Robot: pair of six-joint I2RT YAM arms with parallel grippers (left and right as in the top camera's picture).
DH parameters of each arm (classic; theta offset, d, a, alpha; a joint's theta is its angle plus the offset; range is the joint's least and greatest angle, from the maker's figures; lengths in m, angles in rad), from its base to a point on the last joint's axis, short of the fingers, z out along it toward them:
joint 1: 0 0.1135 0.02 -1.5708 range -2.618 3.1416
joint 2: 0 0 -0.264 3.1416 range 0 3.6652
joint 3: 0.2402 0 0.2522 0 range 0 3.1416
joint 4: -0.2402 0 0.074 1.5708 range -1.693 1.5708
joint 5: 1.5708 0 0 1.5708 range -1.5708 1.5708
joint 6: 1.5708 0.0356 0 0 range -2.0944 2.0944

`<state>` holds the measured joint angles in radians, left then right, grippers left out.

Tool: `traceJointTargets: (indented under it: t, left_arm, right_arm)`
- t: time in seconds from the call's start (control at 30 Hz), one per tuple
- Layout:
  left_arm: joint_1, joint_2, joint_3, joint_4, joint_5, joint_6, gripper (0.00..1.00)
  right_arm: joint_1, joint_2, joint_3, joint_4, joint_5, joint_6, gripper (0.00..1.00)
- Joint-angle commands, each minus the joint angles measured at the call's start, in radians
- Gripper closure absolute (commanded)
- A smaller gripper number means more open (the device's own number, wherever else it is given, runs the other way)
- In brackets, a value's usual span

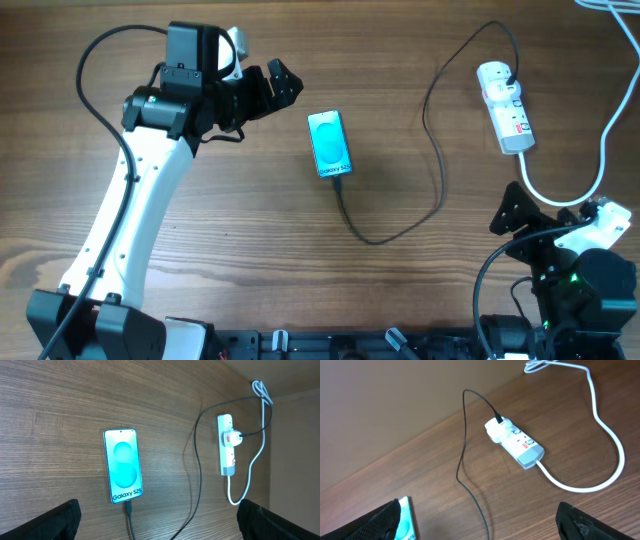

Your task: Plug charger to phone and switch on socket

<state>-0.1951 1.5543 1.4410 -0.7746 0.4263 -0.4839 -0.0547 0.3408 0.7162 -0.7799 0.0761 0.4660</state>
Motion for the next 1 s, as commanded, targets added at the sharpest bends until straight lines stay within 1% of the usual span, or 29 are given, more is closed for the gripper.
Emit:
traceJointTargets:
  t: [0.0,0.13,0.33,0.5,0.57,0.63,0.73,0.83,0.97]
  left_arm:
    - [-0.002,0.003,0.001,0.002,-0.006,0.005,0.0]
    - [-0.002,0.003,0.001,0.002,-0.006,0.005,0.0]
    - [-0.002,0.003,0.001,0.002,-0.005,0.005,0.0]
    - [-0.002,0.003,0.001,0.002,-0.005,0.005,0.0]
    - [-0.002,0.003,0.001,0.002,-0.006,0.005,0.0]
    - [-0.002,0.003,0.001,0.002,-0.006,0.005,0.0]
    - [-0.002,0.003,0.001,0.002,-0.006,0.005,0.0]
    - [-0.002,0.003,0.001,0.002,-0.006,0.005,0.0]
    - [-0.002,0.003,0.001,0.002,-0.005,0.005,0.0]
  right_arm:
    - [0.005,-0.002,-0.003,0.0,-0.01,-0.017,0.0]
    - [0.005,-0.002,-0.003,-0.014,-0.01,-0.018,0.0]
    - [0.005,-0.002,-0.003,-0.162,-0.01,-0.018,0.01]
    - [0.005,-0.008,-0.003,-0.233,0.003,-0.021,0.01]
    - [0.005,-0.008,-0.004,-0.233,0.013,-0.028,0.0]
    - [0.005,-0.015,-0.005,-0.22,0.001,-0.071,0.0]
    - [0.005,-0.062,-0.024,-0.13,-0.097,-0.211,0.0]
    - [0.005,-0.156,-0.149,0.012,-0.163,-0.215,0.0]
    - [0.007,-0.307,-0.408,0.311,-0.275,-0.216,0.0]
